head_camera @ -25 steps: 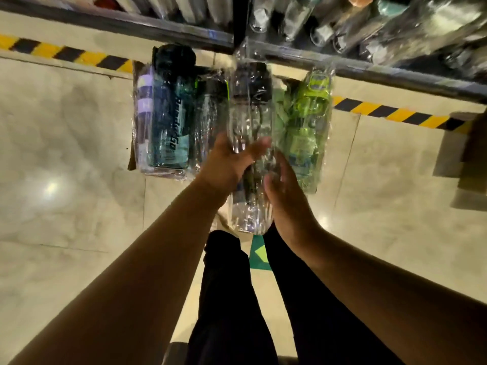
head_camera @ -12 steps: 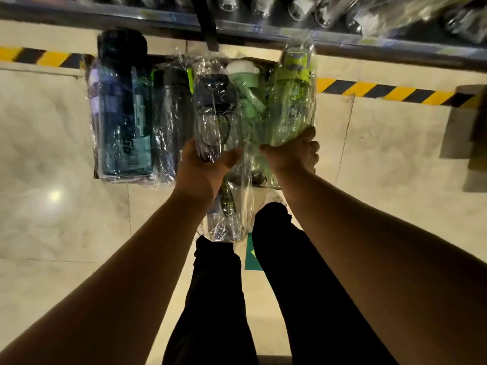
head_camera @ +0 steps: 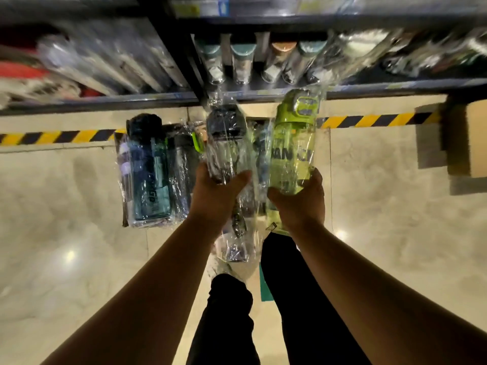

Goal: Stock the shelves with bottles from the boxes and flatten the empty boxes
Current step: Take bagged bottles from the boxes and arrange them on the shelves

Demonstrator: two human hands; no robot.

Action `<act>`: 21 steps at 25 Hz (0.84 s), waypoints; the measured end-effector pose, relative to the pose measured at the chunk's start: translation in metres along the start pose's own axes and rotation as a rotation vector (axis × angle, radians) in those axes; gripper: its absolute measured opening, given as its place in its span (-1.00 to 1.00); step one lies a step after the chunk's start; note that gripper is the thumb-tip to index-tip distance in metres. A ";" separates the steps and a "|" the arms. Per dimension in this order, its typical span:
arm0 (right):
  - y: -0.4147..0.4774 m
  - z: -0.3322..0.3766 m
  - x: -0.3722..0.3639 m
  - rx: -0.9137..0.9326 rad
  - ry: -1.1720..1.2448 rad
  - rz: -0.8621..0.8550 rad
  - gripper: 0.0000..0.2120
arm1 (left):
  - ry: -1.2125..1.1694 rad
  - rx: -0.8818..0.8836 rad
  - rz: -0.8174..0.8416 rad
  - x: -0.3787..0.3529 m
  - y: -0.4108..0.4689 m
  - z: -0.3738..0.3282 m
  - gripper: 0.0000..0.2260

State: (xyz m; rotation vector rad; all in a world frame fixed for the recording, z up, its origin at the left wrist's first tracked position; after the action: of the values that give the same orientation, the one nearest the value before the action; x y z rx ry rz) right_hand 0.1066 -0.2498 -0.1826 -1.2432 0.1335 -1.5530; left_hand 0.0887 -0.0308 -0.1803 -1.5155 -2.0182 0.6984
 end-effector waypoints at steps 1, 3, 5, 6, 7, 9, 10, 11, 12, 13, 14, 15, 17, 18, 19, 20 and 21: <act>-0.015 0.010 0.019 0.019 0.066 -0.021 -0.24 | 0.016 -0.054 0.029 -0.003 -0.008 -0.024 -0.36; -0.045 0.040 0.053 0.090 0.191 -0.050 -0.32 | 0.068 -0.193 0.104 -0.011 -0.028 -0.076 -0.49; -0.076 0.072 0.092 0.170 0.341 -0.096 -0.37 | 0.104 -0.255 0.132 -0.013 -0.056 -0.132 -0.53; -0.095 0.089 0.116 0.189 0.437 -0.107 -0.38 | 0.088 -0.280 0.147 -0.015 -0.074 -0.162 -0.55; -0.115 0.105 0.141 0.209 0.486 -0.119 -0.38 | 0.056 -0.314 0.168 -0.018 -0.094 -0.195 -0.58; -0.165 0.141 0.196 0.282 0.534 -0.163 -0.37 | 0.048 -0.388 0.217 -0.017 -0.140 -0.261 -0.50; -0.189 0.156 0.223 0.328 0.547 -0.187 -0.35 | 0.057 -0.437 0.239 -0.017 -0.163 -0.292 -0.41; -0.212 0.170 0.248 0.361 0.544 -0.212 -0.33 | 0.058 -0.502 0.266 -0.019 -0.185 -0.320 -0.38; -0.234 0.183 0.273 0.398 0.544 -0.242 -0.30 | 0.047 -0.545 0.283 -0.020 -0.205 -0.345 -0.42; -0.258 0.197 0.302 0.438 0.553 -0.283 -0.28 | 0.044 -0.600 0.288 -0.022 -0.228 -0.376 -0.50; -0.281 0.211 0.331 0.476 0.569 -0.315 -0.26 | 0.048 -0.640 0.294 -0.024 -0.252 -0.405 -0.55; -0.302 0.225 0.359 0.505 0.582 -0.336 -0.25 | 0.039 -0.690 0.314 -0.028 -0.274 -0.432 -0.57; -0.338 0.252 0.413 0.569 0.610 -0.346 -0.23 | 0.030 -0.805 0.352 -0.039 -0.322 -0.487 -0.51; -0.351 0.262 0.440 0.602 0.633 -0.363 -0.23 | 0.044 -0.849 0.362 -0.043 -0.344 -0.514 -0.47; -0.362 0.273 0.468 0.644 0.640 -0.383 -0.24 | 0.039 -0.898 0.377 -0.050 -0.363 -0.540 -0.44; -0.370 0.285 0.491 0.686 0.646 -0.392 -0.26 | 0.029 -0.942 0.382 -0.054 -0.380 -0.563 -0.41; -0.378 0.295 0.513 0.724 0.649 -0.397 -0.27 | 0.025 -0.988 0.379 -0.058 -0.397 -0.584 -0.37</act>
State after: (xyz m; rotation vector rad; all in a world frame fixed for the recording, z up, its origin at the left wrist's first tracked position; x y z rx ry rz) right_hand 0.1515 -0.3453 0.5112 -0.1769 -0.2615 -2.0481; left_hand 0.2178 -0.1278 0.5094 -2.4543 -2.1828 -0.2930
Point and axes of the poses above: each hand's wrist, its own y-axis towards the middle knuckle, its own x-axis out of the back of the hand, z = x × y, the point moved 10 cm from there along y, towards the middle knuckle, and after that the axes turned 6 degrees about -x, right-handed, at the moved point
